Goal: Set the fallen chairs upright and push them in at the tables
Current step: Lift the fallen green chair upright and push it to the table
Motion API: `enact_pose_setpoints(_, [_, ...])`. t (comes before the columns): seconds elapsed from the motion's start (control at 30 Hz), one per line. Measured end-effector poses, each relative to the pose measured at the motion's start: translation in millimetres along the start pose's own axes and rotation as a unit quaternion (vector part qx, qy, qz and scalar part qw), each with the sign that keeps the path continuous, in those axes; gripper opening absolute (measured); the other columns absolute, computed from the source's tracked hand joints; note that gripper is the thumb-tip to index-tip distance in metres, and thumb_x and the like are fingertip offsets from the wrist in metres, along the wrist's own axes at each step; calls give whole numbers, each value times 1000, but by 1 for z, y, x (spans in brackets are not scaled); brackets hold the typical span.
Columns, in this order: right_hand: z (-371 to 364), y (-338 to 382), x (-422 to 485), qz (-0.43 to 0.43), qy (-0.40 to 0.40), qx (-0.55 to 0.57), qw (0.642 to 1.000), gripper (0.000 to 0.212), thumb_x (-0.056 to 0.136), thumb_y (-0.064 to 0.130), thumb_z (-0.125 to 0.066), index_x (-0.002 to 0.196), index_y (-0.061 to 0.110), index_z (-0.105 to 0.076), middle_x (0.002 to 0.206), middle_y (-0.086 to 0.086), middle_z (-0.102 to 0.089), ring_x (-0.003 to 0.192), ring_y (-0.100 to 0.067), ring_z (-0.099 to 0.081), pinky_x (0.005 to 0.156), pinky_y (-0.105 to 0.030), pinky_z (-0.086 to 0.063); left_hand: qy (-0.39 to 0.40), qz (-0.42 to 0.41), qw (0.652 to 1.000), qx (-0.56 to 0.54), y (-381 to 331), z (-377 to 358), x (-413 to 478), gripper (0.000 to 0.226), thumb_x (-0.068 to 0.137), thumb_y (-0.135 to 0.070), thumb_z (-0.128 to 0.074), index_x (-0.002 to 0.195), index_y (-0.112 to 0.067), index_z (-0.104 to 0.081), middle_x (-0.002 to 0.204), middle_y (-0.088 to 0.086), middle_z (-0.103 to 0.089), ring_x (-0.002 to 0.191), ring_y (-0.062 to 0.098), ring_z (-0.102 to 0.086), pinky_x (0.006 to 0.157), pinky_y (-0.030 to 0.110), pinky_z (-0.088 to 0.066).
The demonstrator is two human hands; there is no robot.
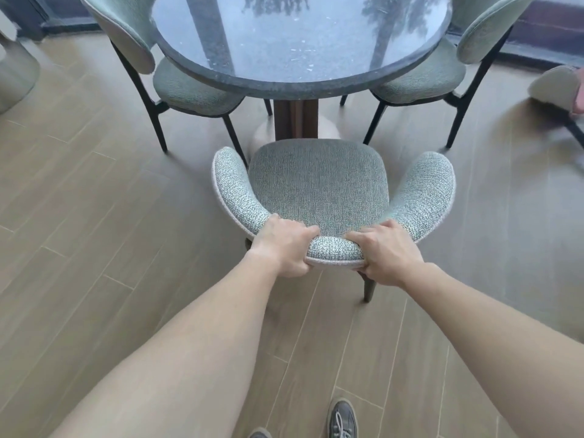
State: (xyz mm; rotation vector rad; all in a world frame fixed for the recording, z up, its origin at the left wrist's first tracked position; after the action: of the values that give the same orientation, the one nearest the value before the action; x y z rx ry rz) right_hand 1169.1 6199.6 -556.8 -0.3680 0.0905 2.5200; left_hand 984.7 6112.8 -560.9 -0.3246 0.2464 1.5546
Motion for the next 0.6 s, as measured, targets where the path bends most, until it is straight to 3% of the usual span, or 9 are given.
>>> enact_pose_setpoints(0.17, [-15, 2, -44, 30, 6, 18, 999, 60, 84, 35, -72, 142, 37, -56, 126, 12, -70, 123, -16, -63, 107, -34, -33, 5, -3, 1000, -17, -35, -18, -36, 47, 81, -36, -72, 124, -23, -57, 86, -6, -61, 90, 23, -66, 114, 58, -39])
enact_pose_setpoints(0.37, [-25, -1, -60, 62, 16, 18, 998, 64, 74, 27, -78, 136, 29, -66, 113, 8, -75, 113, -23, -69, 103, -41, -43, 10, 4, 1000, -10, -48, -26, -53, 54, 83, -35, -70, 133, -24, -53, 110, 0, -72, 107, 27, -69, 119, 59, -35])
enact_pose_setpoints(0.6, [-17, -11, -18, 82, -7, -8, 997, 58, 88, 42, -70, 143, 37, -52, 122, 11, -67, 121, -19, -62, 107, -40, -37, 3, 18, 1000, 4, -22, -13, -25, 56, 83, -35, -71, 135, -28, -53, 110, -2, -71, 107, 27, -69, 110, 52, -41])
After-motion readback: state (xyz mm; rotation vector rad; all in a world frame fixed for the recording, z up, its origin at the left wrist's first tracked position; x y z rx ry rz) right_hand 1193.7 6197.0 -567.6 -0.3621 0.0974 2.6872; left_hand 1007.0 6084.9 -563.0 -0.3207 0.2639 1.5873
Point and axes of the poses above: each hand's wrist, its own x-axis towards the middle knuckle, its own z-axis out of the back of the hand, y = z × x, the point moved 2 cm from there along x, towards the middle knuckle
